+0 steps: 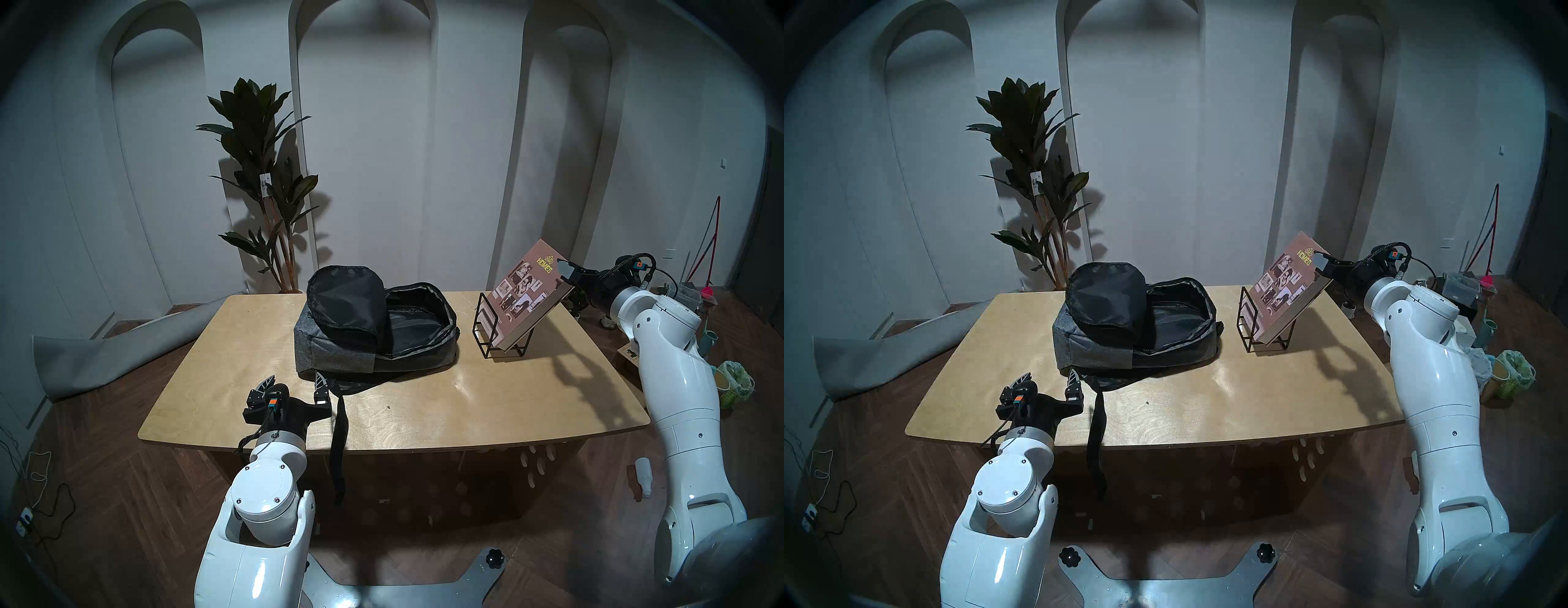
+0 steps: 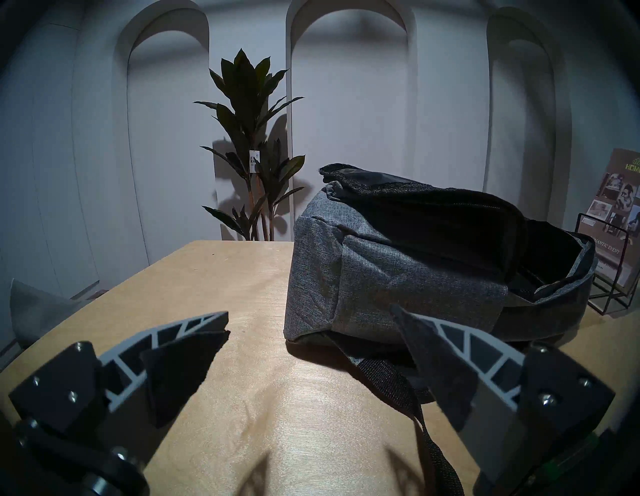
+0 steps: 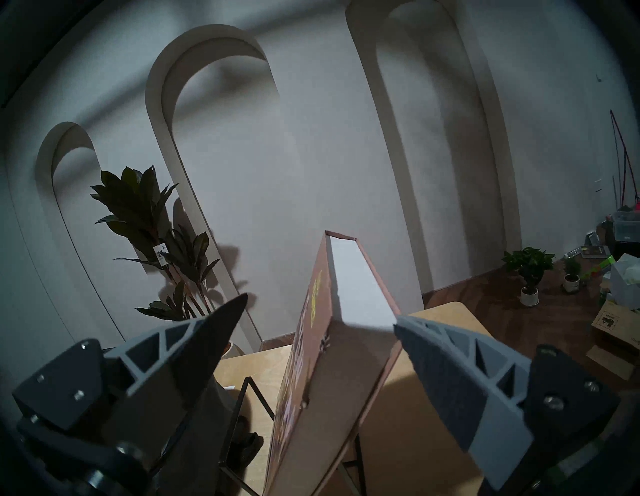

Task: Put the book into the bag and close the bag

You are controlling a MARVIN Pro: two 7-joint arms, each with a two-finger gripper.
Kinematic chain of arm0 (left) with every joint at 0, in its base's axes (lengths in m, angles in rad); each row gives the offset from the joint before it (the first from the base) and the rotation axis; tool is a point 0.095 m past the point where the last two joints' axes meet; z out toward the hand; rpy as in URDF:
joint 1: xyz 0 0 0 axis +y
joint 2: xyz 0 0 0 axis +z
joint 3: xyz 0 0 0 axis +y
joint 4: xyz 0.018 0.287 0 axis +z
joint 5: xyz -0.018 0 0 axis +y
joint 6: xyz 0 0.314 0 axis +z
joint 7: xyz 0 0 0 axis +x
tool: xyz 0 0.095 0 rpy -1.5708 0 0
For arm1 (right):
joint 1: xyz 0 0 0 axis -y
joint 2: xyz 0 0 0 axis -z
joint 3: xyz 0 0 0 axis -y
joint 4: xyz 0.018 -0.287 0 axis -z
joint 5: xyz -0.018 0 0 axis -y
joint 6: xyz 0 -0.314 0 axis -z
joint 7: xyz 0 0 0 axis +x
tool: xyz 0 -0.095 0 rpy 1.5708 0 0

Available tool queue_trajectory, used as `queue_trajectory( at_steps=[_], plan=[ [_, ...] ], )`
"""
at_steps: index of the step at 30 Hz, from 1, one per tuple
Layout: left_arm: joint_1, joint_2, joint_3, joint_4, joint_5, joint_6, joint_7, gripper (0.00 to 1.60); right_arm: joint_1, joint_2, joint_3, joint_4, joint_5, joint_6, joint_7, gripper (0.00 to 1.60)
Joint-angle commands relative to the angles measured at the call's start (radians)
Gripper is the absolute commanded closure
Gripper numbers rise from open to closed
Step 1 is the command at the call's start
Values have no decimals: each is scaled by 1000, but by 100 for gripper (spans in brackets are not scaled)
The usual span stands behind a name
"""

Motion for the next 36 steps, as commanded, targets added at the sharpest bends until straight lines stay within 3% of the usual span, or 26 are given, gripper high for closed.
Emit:
queue_trajectory(
  at_steps=[1,36],
  plan=[
    [-15,8,0,-17,-3,0,-11,0,49,4,-18,11,-15,-7,-8,0],
    [-17,5,14,-20,2,6,36,0,117,-36,-78,142,-53,-70,-17,0]
  ],
)
